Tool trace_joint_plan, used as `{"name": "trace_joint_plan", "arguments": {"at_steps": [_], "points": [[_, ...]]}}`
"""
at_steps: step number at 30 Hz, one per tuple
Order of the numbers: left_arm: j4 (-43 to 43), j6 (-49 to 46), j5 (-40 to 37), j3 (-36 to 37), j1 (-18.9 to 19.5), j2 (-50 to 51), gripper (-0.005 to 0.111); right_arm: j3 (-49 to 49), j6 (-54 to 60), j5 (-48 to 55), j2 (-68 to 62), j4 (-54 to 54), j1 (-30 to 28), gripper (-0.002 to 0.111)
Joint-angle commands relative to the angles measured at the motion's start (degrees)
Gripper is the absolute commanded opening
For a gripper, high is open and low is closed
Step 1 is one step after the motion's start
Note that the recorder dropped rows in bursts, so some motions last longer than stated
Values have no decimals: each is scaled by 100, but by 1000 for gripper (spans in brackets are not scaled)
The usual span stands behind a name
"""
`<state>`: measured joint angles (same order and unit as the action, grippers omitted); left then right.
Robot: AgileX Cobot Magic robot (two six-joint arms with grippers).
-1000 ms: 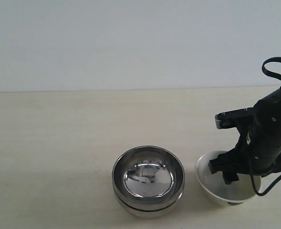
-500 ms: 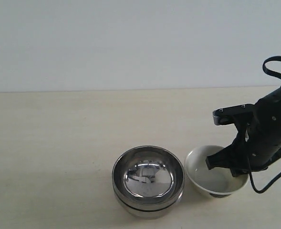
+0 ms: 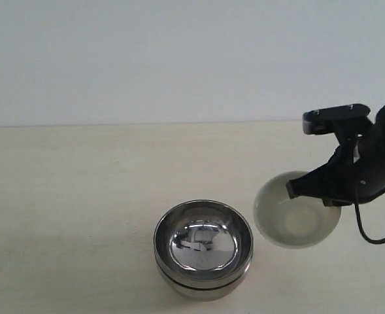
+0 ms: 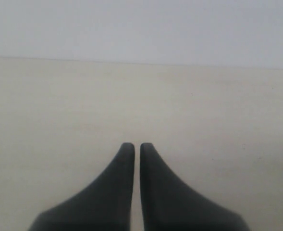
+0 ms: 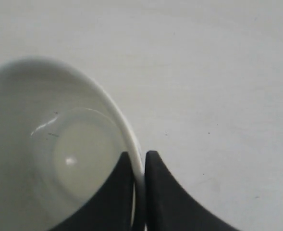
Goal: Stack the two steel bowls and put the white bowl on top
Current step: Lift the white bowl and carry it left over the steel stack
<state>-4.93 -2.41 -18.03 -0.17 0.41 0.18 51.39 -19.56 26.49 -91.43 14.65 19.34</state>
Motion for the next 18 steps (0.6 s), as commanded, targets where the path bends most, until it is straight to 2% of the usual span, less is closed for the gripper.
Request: {"name": "trace_joint_plan", "arguments": {"at_steps": [1, 8, 11, 13, 18], "points": [[0, 27, 43, 17, -29, -18, 4, -6, 386, -79, 616, -454, -42, 0], [0, 27, 43, 17, -29, -18, 4, 20, 2162, -144, 1248, -2738, -42, 0], [0, 27, 43, 17, -29, -18, 4, 20, 3422, 101, 1272, -4106, -22, 0], [0, 27, 43, 17, -29, -18, 4, 20, 3858, 114, 1154, -4695, 93, 0], [0, 27, 43, 17, -29, -18, 4, 20, 4058, -326, 612, -5034, 649, 0]]}}
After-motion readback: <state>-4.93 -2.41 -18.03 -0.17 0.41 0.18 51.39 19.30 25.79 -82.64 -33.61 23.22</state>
